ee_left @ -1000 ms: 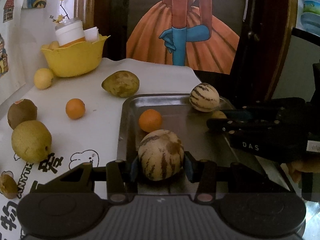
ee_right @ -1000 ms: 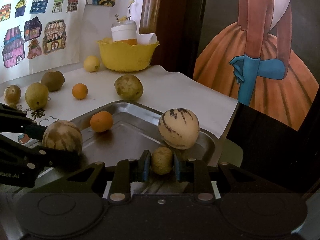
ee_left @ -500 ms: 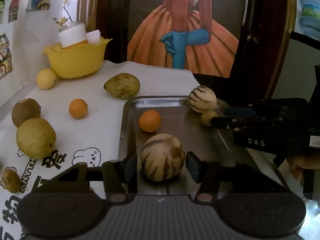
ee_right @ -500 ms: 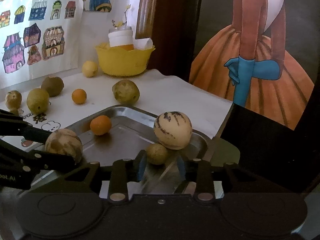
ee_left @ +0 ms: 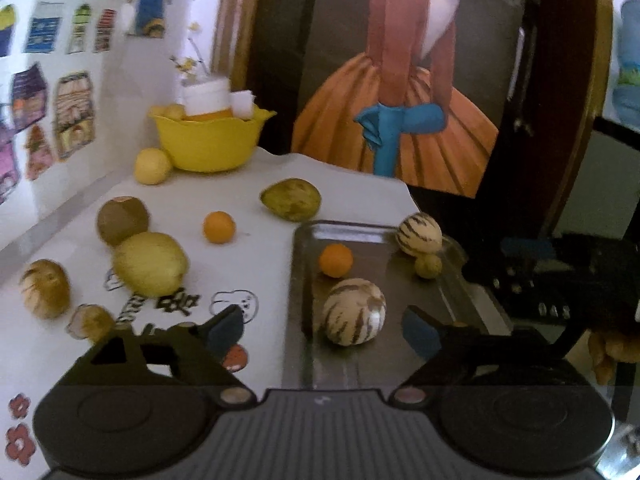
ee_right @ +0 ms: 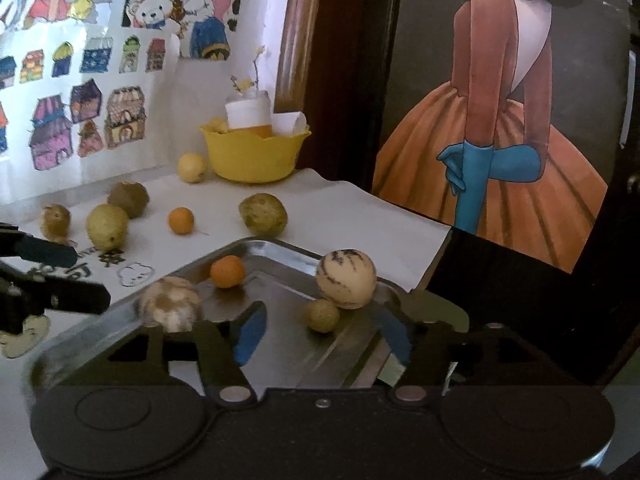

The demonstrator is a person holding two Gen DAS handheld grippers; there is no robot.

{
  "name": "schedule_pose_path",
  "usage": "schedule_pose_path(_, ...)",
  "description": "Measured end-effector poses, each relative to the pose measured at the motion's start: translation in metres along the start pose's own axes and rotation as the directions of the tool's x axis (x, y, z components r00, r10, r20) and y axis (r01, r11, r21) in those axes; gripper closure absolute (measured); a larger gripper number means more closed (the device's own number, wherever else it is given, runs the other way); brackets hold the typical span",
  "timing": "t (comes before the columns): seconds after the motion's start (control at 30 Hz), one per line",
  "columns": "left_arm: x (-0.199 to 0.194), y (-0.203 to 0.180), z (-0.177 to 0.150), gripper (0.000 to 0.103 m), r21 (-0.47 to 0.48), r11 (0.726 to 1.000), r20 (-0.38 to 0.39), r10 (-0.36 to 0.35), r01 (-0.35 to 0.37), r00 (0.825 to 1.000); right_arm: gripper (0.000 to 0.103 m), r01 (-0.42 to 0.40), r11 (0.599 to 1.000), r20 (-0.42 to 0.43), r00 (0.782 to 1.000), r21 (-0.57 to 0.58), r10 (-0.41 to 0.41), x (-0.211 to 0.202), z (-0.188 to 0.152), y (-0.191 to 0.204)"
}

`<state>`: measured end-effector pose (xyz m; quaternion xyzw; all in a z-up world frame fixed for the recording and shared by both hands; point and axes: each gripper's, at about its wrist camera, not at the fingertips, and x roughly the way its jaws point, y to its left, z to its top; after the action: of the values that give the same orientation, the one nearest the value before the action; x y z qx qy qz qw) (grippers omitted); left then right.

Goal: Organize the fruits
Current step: 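Lower and open the left tool on the tray while the right tool releases the tan fruit there, then withdraw both open tools from the tray back over the table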

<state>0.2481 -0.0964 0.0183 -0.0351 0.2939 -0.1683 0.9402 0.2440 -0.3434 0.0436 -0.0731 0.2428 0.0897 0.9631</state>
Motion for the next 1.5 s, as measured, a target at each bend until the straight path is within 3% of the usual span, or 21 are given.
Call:
schedule_pose_path(0.07, -0.010, 0.004, -0.001, 0.000, -0.030, 0.999, 0.022, 0.014, -0.013, 1.000, 0.029, -0.012, 1.000, 0.000, 1.000, 0.003, 0.012, -0.008, -0.002, 0.005)
schedule_pose_path(0.27, -0.034, 0.012, -0.005, 0.000, -0.095, 0.995, 0.042, 0.039, -0.035, 0.998, 0.010, -0.041, 0.999, 0.013, 0.999, 0.021, 0.041, -0.036, -0.006, 0.023)
schedule_pose_path(0.43, -0.055, 0.020, -0.016, 0.000, -0.122, 0.990, 0.045, 0.072, -0.066, 0.996, 0.001, -0.069, 0.997, 0.018, 0.997, 0.022, 0.069, -0.060, -0.011, 0.040)
schedule_pose_path(0.83, -0.093, 0.049, -0.047, 0.000, -0.145, 0.975, -0.008, 0.167, -0.166, 0.986, 0.001, -0.147, 0.989, -0.042, 0.988, 0.016, 0.148, -0.088, -0.027, 0.089)
schedule_pose_path(1.13, -0.113, 0.082, -0.070, 0.000, -0.167, 0.957, -0.060, 0.231, -0.238, 0.971, 0.001, -0.226, 0.974, -0.121, 0.968, -0.037, 0.220, -0.083, -0.031, 0.135)
schedule_pose_path(1.5, -0.133, 0.120, -0.087, 0.000, -0.188, 0.931, -0.086, 0.302, -0.313, 0.949, 0.001, -0.317, 0.945, -0.153, 0.941, -0.085, 0.302, -0.068, -0.016, 0.180)
